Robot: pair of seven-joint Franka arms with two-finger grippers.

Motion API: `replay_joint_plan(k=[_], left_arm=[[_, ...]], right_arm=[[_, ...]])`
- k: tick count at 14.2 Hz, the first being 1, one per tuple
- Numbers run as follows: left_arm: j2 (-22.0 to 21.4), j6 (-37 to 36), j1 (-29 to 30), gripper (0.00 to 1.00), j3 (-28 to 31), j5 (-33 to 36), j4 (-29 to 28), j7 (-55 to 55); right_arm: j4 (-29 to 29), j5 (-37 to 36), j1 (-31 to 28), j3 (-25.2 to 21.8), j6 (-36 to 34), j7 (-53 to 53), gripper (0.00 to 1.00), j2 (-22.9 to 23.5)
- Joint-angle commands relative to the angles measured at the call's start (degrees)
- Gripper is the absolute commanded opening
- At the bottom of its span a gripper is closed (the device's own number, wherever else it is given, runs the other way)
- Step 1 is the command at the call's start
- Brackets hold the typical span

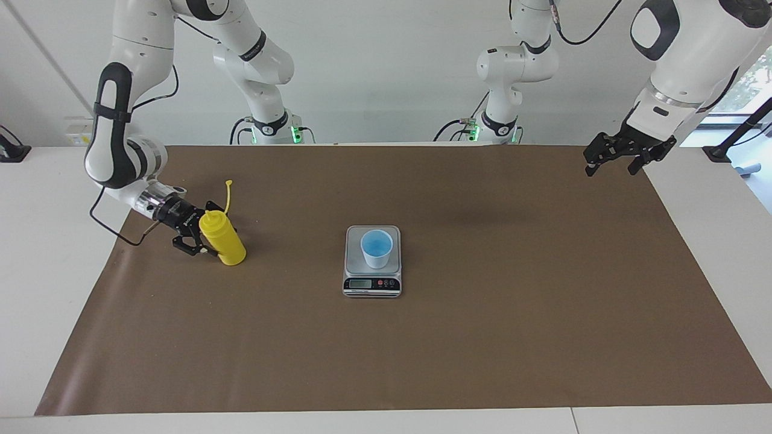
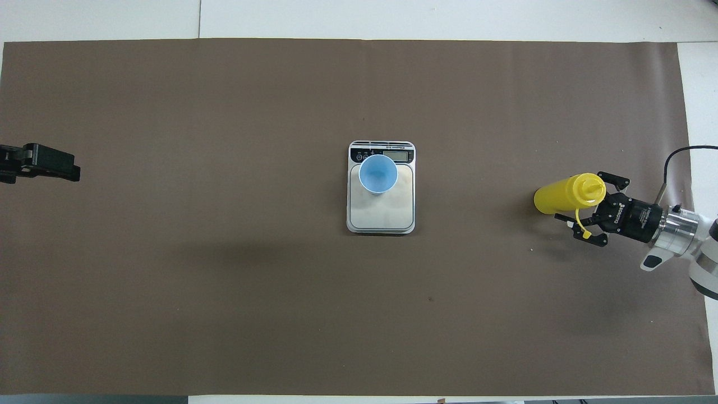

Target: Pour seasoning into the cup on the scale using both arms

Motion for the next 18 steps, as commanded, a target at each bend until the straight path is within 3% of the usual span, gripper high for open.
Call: replay_joint_plan(k=[1,7,11,15,18], left_arm=[[-1.2,-0.7,0.3,1.0,0.1,-0.8,-0.7,0.8],[-1.2,-0.7,0.3,1.0,0.1,-0.8,-0.7,0.8],[-1.2,-0.7,0.3,1.0,0.1,-0.8,-0.7,0.8],[-1.2,-0.7,0.3,1.0,0.0,-0.8,-0.7,0.8],[-1.2,-0.7,0.3,1.0,0.1,-0.8,-0.7,0.8]], right_arm=[[1.0,-3.4,-1.5,0.2,0.3,-1.6,1.0,-0.6],[6.7,-17.7,-9.4,0.2,-6.4,-4.7,1.0,-0.2],[20.7,-30.5,-12.2,0.1,-15.6,-4.2,1.0,0.9],[36.0,-41.0,-11.5,0.0,-23.9,-4.2,1.0,0.1],[44.4,-47.0,-10.2,0.7,-28.5,-2.5,1.0,-0.4]])
